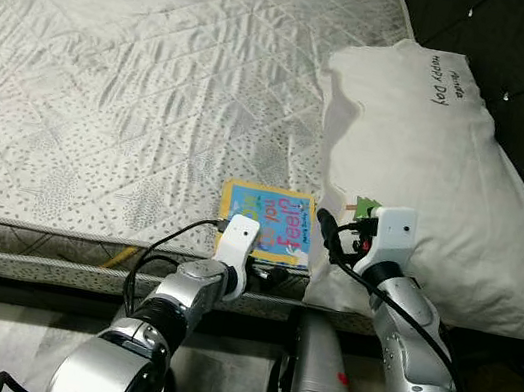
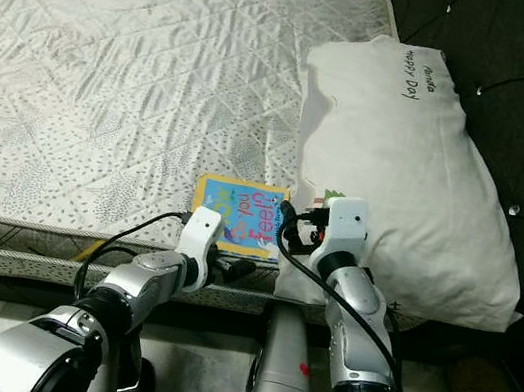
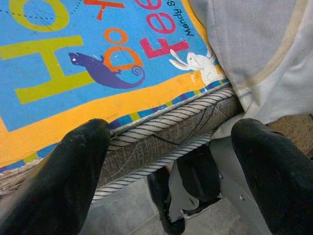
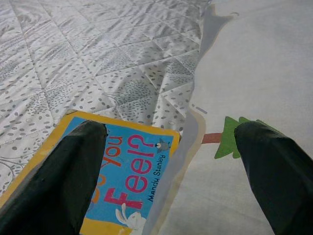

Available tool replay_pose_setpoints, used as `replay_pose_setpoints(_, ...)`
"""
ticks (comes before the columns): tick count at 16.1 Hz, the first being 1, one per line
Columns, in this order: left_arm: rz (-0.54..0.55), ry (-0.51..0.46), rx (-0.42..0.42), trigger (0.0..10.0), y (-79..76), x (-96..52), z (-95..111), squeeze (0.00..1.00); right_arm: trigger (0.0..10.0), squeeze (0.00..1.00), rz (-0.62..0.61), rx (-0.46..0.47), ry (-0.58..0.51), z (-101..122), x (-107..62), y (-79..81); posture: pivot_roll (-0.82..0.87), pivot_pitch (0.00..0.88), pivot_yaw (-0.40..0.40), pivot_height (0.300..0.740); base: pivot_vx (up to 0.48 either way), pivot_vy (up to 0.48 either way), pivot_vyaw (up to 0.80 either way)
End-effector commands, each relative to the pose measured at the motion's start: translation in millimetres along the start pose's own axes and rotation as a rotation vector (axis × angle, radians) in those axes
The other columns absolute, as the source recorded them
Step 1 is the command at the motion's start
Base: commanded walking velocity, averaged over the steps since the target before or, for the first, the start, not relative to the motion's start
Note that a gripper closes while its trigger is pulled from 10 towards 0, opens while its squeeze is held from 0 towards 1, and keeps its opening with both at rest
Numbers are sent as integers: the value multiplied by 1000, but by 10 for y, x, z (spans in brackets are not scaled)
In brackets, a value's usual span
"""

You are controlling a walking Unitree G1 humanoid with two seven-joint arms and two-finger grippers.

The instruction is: Clean up the room

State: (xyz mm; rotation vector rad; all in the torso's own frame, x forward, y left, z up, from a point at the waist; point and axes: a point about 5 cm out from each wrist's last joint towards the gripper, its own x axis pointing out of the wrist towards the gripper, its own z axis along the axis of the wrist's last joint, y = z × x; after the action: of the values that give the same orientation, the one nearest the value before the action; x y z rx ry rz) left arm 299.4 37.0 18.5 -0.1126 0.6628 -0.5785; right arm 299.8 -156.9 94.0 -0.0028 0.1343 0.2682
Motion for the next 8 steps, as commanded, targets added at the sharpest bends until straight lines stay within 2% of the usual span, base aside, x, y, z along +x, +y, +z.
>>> replay_pose_setpoints(1, -4, 28, 11, 10000, -49, 17, -72, 0, 10000, 0, 5, -8, -6, 27, 10, 10, -136, 91, -1, 583, 0, 0, 0)
replay_pose_setpoints(4, 35, 25, -8, 10000, -16, 13, -86, 0, 10000, 0, 12, -10, -8, 35, 24, 26, -135, 92, -4, 583, 0, 0, 0)
replay_pose_setpoints(8, 82, 27, -100, 10000, 83, -17, -130, 0, 10000, 0, 22, -10, 0, 14, 15, 46, -126, 98, -12, 583, 0, 0, 0)
